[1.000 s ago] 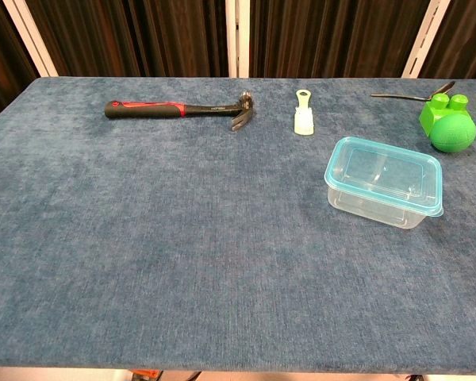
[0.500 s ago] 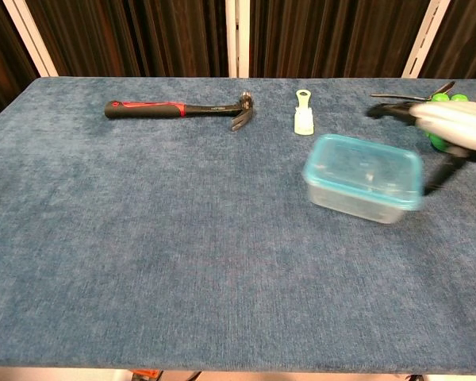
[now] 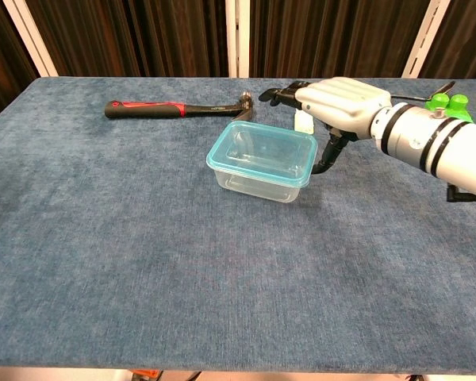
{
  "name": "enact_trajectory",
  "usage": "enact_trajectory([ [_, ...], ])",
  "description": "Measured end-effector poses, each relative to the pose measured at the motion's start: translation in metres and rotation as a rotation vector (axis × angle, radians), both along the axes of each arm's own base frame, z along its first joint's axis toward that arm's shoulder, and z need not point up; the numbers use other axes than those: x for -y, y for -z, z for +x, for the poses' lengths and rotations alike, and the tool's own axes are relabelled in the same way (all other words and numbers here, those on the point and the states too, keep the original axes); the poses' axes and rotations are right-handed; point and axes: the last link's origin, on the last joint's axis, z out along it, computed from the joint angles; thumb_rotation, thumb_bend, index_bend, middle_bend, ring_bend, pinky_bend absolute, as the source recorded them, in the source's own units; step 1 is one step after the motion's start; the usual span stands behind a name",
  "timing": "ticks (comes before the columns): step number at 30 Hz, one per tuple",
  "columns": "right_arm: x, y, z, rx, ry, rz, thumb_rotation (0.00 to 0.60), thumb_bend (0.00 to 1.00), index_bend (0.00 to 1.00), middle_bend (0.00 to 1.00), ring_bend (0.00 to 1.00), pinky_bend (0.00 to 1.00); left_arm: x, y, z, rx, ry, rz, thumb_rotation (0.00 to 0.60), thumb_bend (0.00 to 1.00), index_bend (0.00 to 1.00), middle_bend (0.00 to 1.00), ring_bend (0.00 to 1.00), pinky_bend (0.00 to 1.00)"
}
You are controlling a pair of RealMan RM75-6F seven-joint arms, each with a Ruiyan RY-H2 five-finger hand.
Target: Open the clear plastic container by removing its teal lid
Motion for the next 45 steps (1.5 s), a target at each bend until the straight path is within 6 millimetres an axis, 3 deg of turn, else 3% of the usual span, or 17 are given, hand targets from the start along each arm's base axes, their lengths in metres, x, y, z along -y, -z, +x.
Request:
enact_trajectory([
  [4,-0.004,-0.012,-0.007,-0.016,0.016,-0.015,0.6,0.03,0.0,0.13,0.06,0.23,-0.024,0.011,0.018,-0.007,0.065,-0.081,0.6,0.0,0.07,0.08,0.01,0.04],
  [7,-0.015,-0.035,-0.018,-0.006,0.034,-0.029,0.6,0.04,0.0,0.14,0.07,0.23,-0.048,0.024,0.04,-0.018,0.131,-0.162,0.6,0.0,0.07,0.08,0.01,0.04],
  [12,-0.044,-0.094,-0.043,0.047,0.085,-0.132,0.6,0.04,0.0,0.14,0.07,0.23,-0.09,0.061,0.094,-0.031,0.268,-0.316,0.6,0.0,0.05,0.08,0.01,0.04],
  [15,-0.067,-0.138,-0.066,0.072,0.125,-0.238,0.6,0.05,0.0,0.14,0.07,0.23,-0.104,0.085,0.122,-0.035,0.32,-0.409,0.6,0.0,0.02,0.04,0.0,0.03],
  [19,-0.098,-0.173,-0.088,0.082,0.16,-0.312,0.6,0.05,0.0,0.13,0.07,0.23,-0.119,0.111,0.157,-0.057,0.377,-0.491,0.6,0.0,0.0,0.0,0.0,0.02],
  [24,-0.116,-0.178,-0.097,0.108,0.174,-0.302,0.6,0.05,0.0,0.13,0.07,0.23,-0.133,0.129,0.188,-0.072,0.389,-0.534,0.6,0.0,0.0,0.0,0.0,0.02],
  [33,-0.118,-0.169,-0.101,0.136,0.165,-0.271,0.6,0.05,0.0,0.12,0.07,0.23,-0.151,0.16,0.223,-0.045,0.316,-0.614,0.6,0.0,0.0,0.0,0.0,0.02],
  [45,-0.123,-0.166,-0.107,0.165,0.177,-0.238,0.6,0.05,0.0,0.12,0.07,0.23,-0.166,0.181,0.261,-0.018,0.263,-0.642,0.6,0.0,0.0,0.0,0.0,0.04],
])
